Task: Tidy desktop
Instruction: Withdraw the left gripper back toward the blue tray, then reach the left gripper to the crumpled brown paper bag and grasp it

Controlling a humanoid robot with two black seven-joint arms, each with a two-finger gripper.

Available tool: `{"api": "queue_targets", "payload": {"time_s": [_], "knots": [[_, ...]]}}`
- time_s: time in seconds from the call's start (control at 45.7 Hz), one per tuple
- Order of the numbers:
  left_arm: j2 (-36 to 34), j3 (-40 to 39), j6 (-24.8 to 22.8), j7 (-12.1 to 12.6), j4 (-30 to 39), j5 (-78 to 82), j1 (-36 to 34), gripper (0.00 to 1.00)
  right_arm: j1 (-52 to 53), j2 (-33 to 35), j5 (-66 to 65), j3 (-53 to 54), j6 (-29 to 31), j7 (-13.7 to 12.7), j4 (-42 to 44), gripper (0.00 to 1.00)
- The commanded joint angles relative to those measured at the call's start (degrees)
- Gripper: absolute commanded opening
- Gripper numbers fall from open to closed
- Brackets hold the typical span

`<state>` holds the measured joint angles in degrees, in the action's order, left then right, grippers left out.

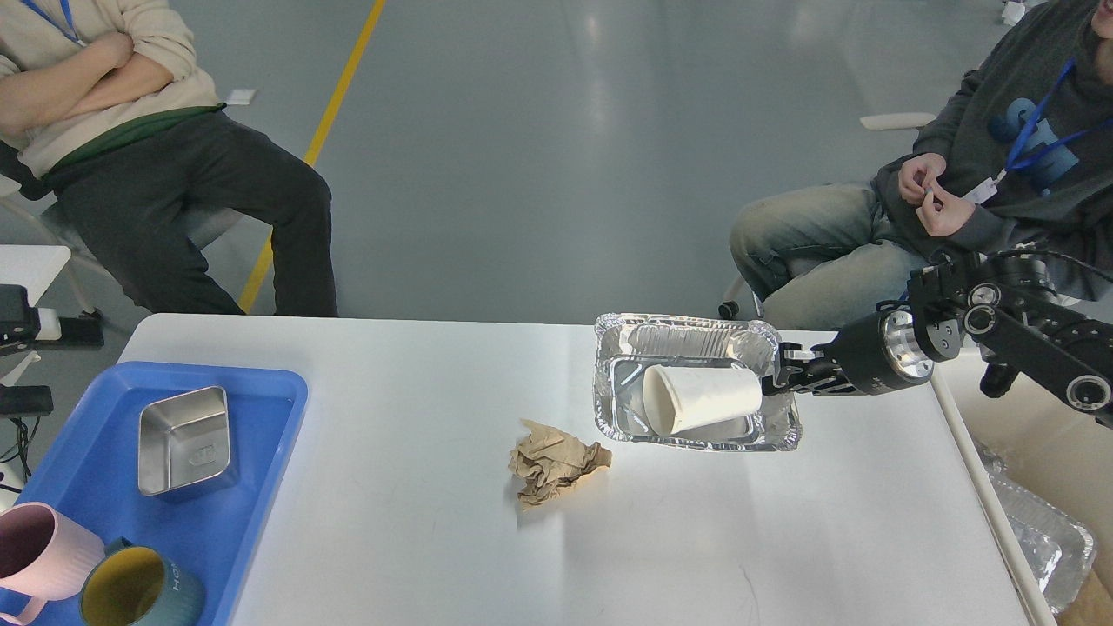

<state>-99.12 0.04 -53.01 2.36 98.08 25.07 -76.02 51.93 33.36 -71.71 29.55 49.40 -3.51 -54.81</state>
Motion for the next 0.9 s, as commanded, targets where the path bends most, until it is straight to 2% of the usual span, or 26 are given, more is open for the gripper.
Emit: {"api": "queue_targets", "payload": {"time_s": [0.0,0.109,0.197,0.262,0.35,0.416,0.503,0.634,0.722,0.875], "knots": [[1.2,-0.1,0.4,0.5,-0.3,0.1,-0.4,0.96,0.0,0.0,0.0,0.0,0.0,0.0,0.0,0.00],[4.3,-0.1,2.6,0.8,-0.5,0.2,-0.4,0.96,0.0,0.3,0.0,0.0,0.0,0.0,-0.1,0.00],[8.7,0.1,6.9,1.9,-0.5,0.5,0.1,0.96,0.0,0.5,0.0,0.0,0.0,0.0,-0.2,0.00],[13.4,0.4,12.6,3.4,-0.5,0.9,0.5,0.96,0.1,0.5,0.0,0.0,0.0,0.0,-0.3,0.00],[22.0,1.2,22.6,5.5,-1.0,1.8,2.3,0.96,0.4,0.5,0.1,0.0,0.1,0.0,-0.4,0.00],[30.0,1.4,28.8,6.1,-2.7,4.5,4.3,0.96,0.7,0.5,0.1,0.0,0.1,0.0,-0.4,0.00],[40.6,1.4,33.9,6.7,-5.3,9.5,7.4,0.96,1.0,0.6,0.4,0.0,0.2,0.0,-0.4,0.00],[54.4,1.5,39.0,10.4,-8.4,16.2,12.4,0.96,1.2,1.5,0.8,0.0,0.2,0.0,-0.5,0.00],[60.9,1.5,40.0,12.4,-11.8,20.6,15.8,0.96,1.2,2.0,0.8,0.0,0.2,0.0,-0.9,0.00],[65.9,1.5,40.1,13.0,-15.9,27.1,19.3,0.96,1.0,2.5,0.8,0.1,0.2,0.0,-0.9,0.00]]}}
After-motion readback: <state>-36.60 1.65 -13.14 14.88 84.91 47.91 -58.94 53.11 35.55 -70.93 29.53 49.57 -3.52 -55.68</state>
